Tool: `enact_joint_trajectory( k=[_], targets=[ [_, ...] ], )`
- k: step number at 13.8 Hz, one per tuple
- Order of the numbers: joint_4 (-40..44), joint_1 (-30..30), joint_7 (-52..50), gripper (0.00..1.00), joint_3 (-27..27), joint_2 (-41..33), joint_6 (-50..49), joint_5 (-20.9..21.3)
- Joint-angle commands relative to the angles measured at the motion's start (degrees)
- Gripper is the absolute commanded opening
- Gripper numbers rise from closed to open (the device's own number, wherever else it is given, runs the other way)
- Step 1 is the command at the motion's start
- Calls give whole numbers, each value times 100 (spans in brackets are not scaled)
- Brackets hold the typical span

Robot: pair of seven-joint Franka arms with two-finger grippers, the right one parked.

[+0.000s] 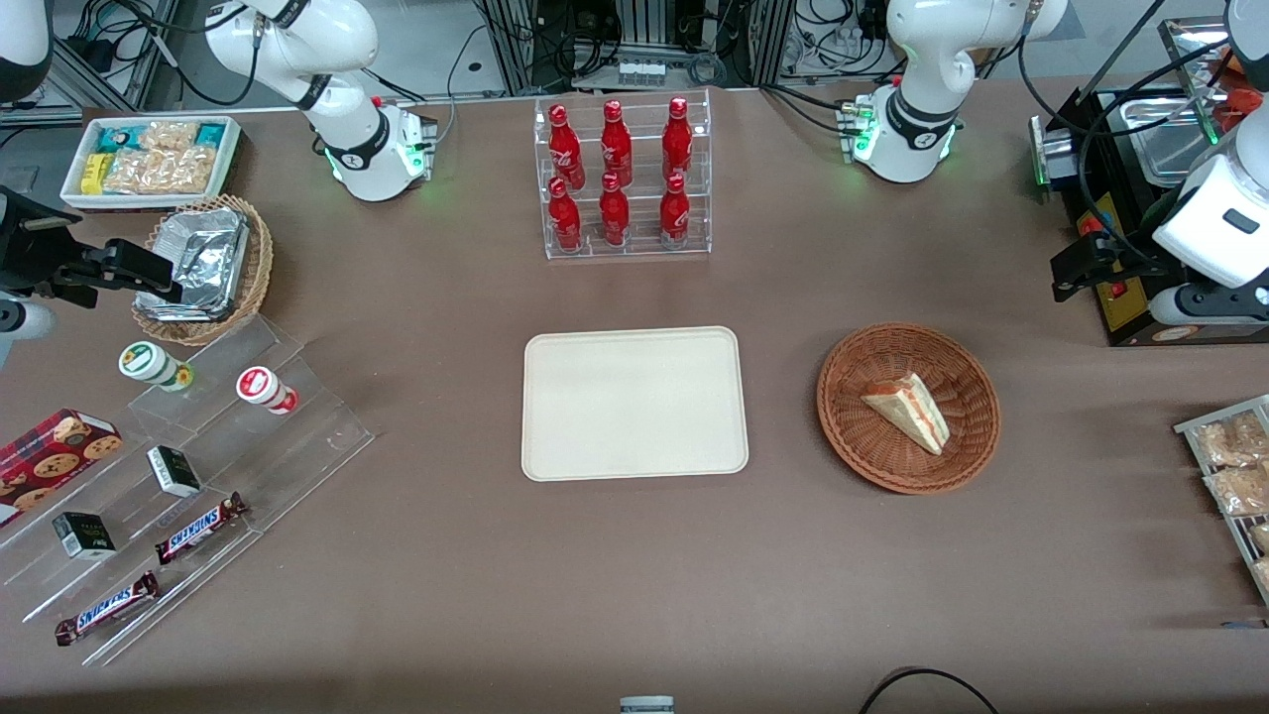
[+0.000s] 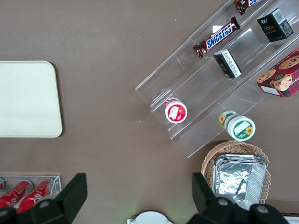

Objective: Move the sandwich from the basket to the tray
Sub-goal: 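Move the left gripper over the sandwich in the wicker basket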

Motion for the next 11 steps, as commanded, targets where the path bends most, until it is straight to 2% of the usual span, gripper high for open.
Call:
enact_joint_trajectory(
  k=[1, 7, 9, 11],
  targets=[
    [127, 27, 123, 100, 22, 26, -148, -61],
    [-232, 10, 18, 100, 13, 210, 79, -8],
    [-574, 10, 9, 100, 13, 306, 482, -35],
    [-1398, -8, -304, 100, 13, 184, 1393, -52]
  ],
)
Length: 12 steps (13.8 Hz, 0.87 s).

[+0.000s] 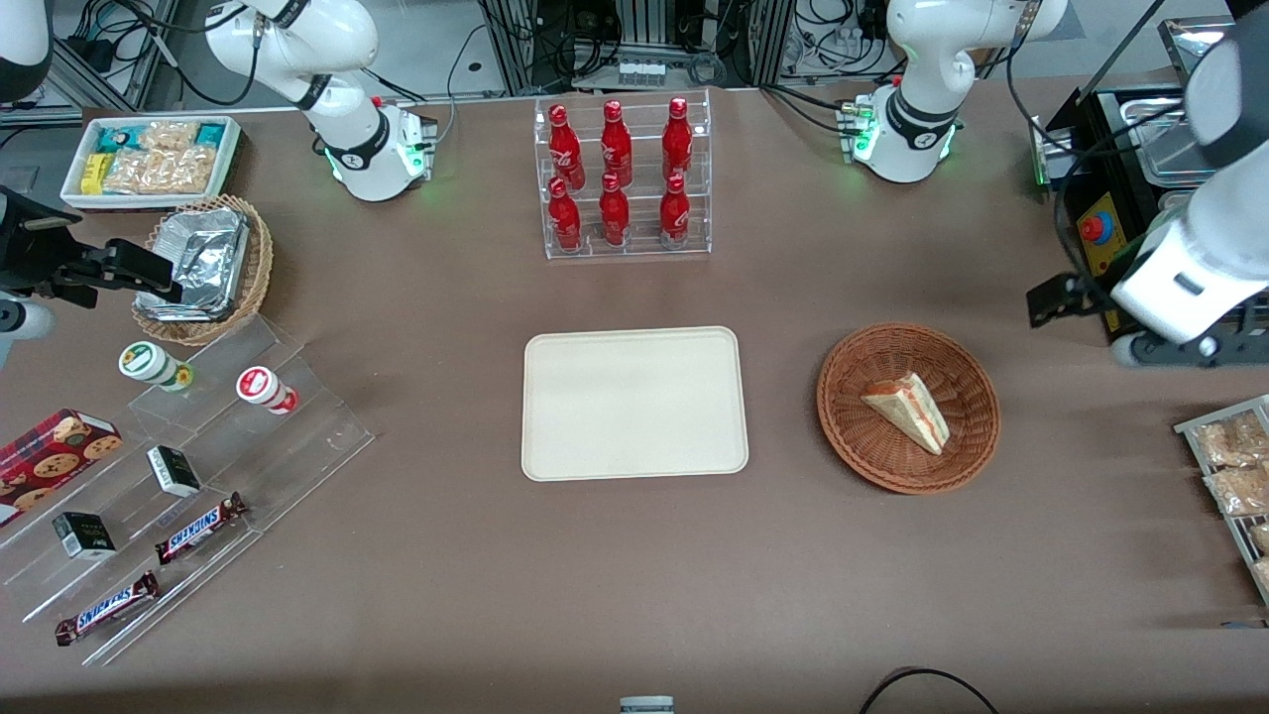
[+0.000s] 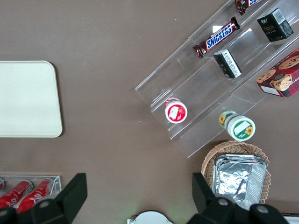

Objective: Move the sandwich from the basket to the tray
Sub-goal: 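Move the left gripper over the sandwich in the wicker basket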

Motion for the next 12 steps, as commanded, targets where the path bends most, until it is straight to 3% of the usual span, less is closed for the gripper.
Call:
enact_joint_trajectory(
  k=[1, 6, 10, 12],
  targets=[
    [-1095, -16, -699, 100, -18, -217, 1219, -44],
    [-2485, -69, -2449, 100, -141, -358, 2980, -35],
    [-2987, -113, -4276, 100, -404, -245, 3763, -61],
    [-3233, -113, -4683, 100, -423, -209, 4193, -61]
  ],
)
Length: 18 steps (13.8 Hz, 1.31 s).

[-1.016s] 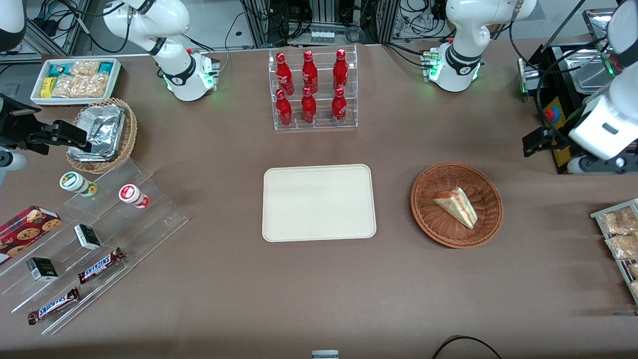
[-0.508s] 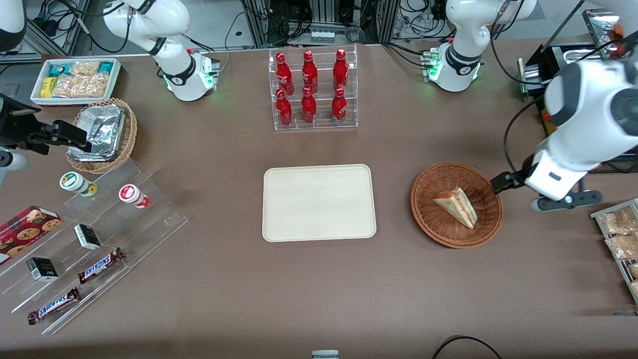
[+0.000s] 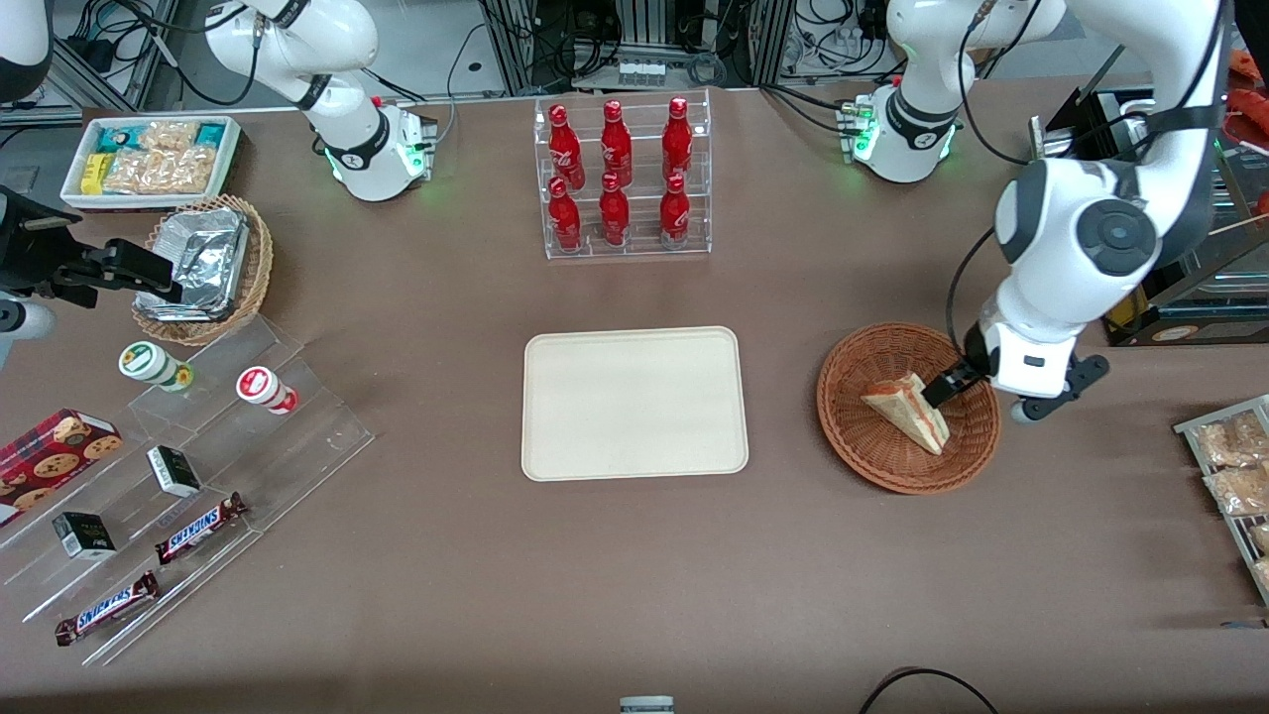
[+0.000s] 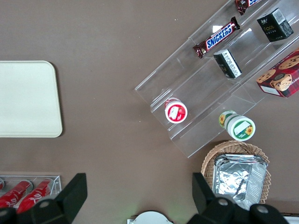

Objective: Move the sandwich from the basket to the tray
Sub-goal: 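Lower the left gripper and close it on the wrapped sandwich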

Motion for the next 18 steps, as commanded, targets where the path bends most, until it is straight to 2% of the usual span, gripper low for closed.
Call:
enact_joint_trajectory(
  k=[1, 3, 14, 15, 16, 17, 18],
  targets=[
    [-361, -23, -621, 100, -25, -39, 529, -51],
    [-370, -23, -921, 100, -148, 198, 697, -42],
    [-423, -14, -922, 100, -149, 1025, 1207, 28],
    [-423, -5, -921, 91, -149, 1060, 1207, 28],
    [-414, 4, -921, 46, -140, 1095, 1207, 28],
    [-414, 4, -895, 5, -140, 1121, 1198, 98],
    [-414, 21, -895, 0, -140, 1130, 1181, 264]
  ],
)
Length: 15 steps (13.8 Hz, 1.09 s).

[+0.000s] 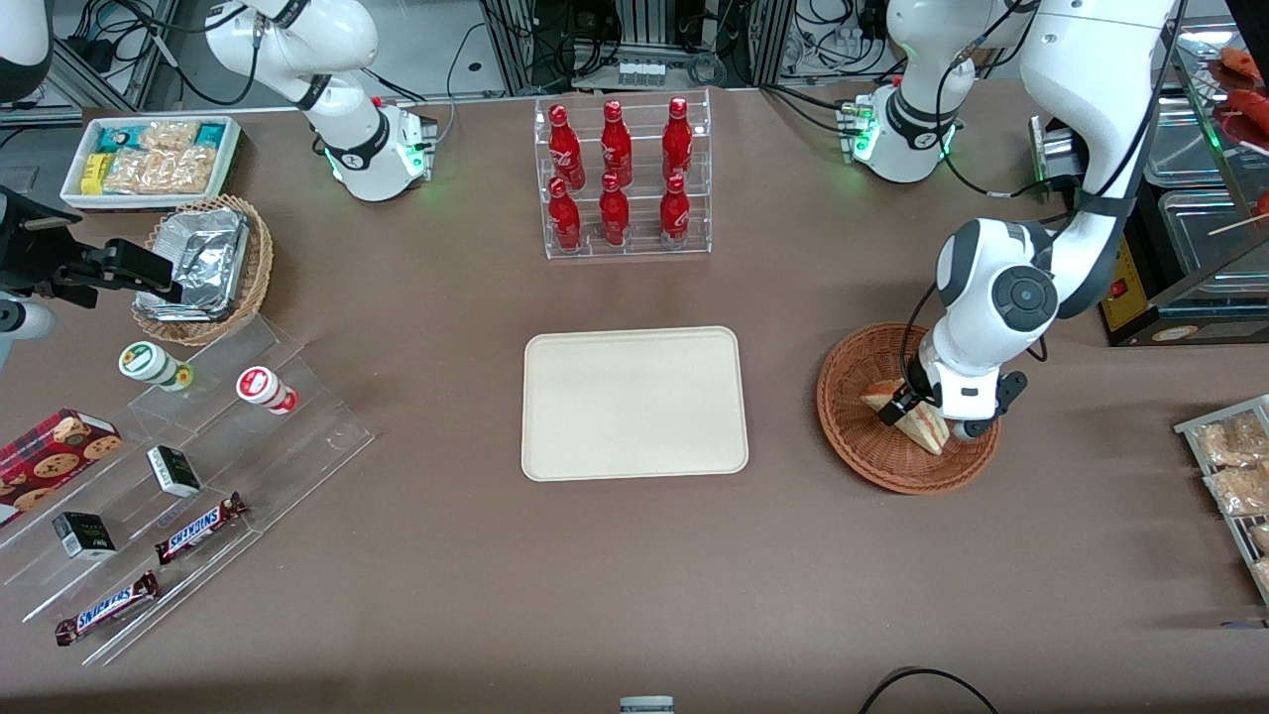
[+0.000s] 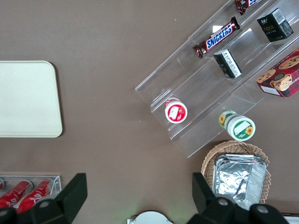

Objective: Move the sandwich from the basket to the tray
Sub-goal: 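Lower the left gripper and close it on the wrapped sandwich, then lift the sandwich up out of the basket with the left gripper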

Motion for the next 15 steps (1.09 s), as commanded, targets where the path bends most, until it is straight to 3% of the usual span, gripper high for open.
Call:
enact_joint_trajectory(
  k=[1, 4, 7, 11, 15],
  targets=[
    [-23, 41, -78, 0, 3, 17, 62, 276],
    [-6, 59, -70, 0, 11, -123, -8, 277],
    [292, 50, -26, 0, 3, -554, -683, 277],
    [1670, -151, 1, 0, -120, -590, -2458, 268],
    [2779, -774, -8, 0, -138, -266, -3119, 172]
  ],
)
